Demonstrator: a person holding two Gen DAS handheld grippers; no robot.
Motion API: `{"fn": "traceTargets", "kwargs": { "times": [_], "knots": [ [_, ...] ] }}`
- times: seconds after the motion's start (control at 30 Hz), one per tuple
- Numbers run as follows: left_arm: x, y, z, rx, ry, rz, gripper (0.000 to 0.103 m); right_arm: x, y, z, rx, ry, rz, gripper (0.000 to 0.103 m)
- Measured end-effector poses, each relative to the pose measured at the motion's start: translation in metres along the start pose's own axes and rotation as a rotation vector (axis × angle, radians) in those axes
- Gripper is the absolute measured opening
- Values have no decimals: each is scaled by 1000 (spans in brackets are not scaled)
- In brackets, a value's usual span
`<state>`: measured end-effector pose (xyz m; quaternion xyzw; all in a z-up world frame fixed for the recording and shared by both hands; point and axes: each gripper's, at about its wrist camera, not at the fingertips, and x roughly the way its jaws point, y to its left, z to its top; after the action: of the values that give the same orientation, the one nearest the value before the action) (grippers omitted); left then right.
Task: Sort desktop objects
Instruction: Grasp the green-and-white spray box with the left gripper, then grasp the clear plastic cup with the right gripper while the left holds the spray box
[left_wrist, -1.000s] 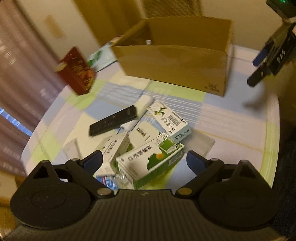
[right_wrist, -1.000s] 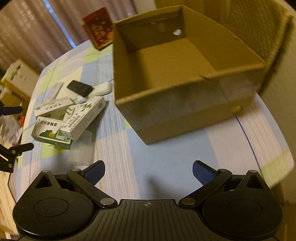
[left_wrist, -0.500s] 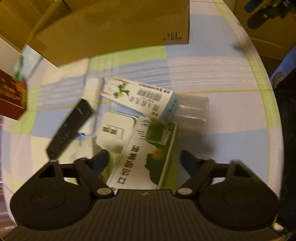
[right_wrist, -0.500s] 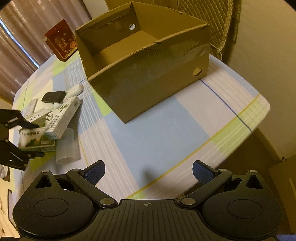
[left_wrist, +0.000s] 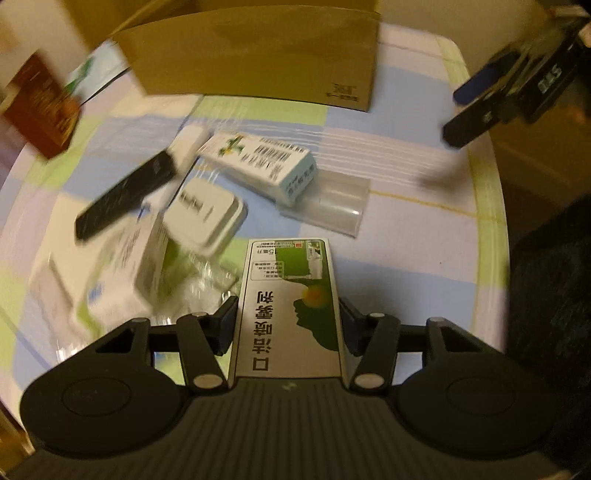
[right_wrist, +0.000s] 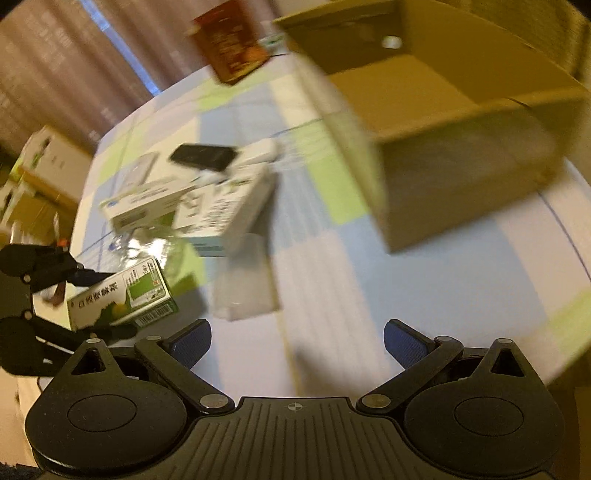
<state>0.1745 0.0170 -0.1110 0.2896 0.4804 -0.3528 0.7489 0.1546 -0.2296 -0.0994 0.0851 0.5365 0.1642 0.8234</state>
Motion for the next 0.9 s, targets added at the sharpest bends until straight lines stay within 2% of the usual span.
{"fn": "traceTargets", "kwargs": {
  "times": [0.17, 0.2, 0.23, 0.27, 0.33, 0.43, 0.6, 0.63, 0.67, 0.73, 0.9],
  "knots": [
    [-7, -5, -32, -179, -29, 35, 51, 29, 30, 6, -143, 8, 7, 102],
    [-8, -6, -37, -219, -37, 33, 51, 36, 34, 8, -164, 13, 6, 100],
    [-8, -6, -42, -260, -40, 25, 51, 42, 37, 9, -182, 16, 10, 84],
    [-7, -7, -45, -289, -36, 21, 52, 49, 41, 11, -198, 20, 11, 78],
    [-1, -11, -53, -328, -18, 23, 51, 65, 47, 15, -222, 36, 2, 78],
    [3, -17, -62, -353, 2, 45, 52, 79, 53, 17, -258, 43, 3, 78],
    [6, -19, -67, -380, -16, 61, 55, 99, 59, 17, -307, 47, -46, 77],
    [9, -19, -67, -374, -13, 59, 55, 102, 59, 16, -320, 44, -57, 65],
    [13, -18, -68, -369, -9, 56, 52, 103, 60, 15, -346, 38, -71, 63],
    [16, -18, -68, -366, -10, 53, 52, 105, 62, 12, -397, 28, -98, 52],
    [17, -17, -72, -376, -13, 62, 52, 99, 63, -4, -482, 58, -122, 52]
  ]
}}
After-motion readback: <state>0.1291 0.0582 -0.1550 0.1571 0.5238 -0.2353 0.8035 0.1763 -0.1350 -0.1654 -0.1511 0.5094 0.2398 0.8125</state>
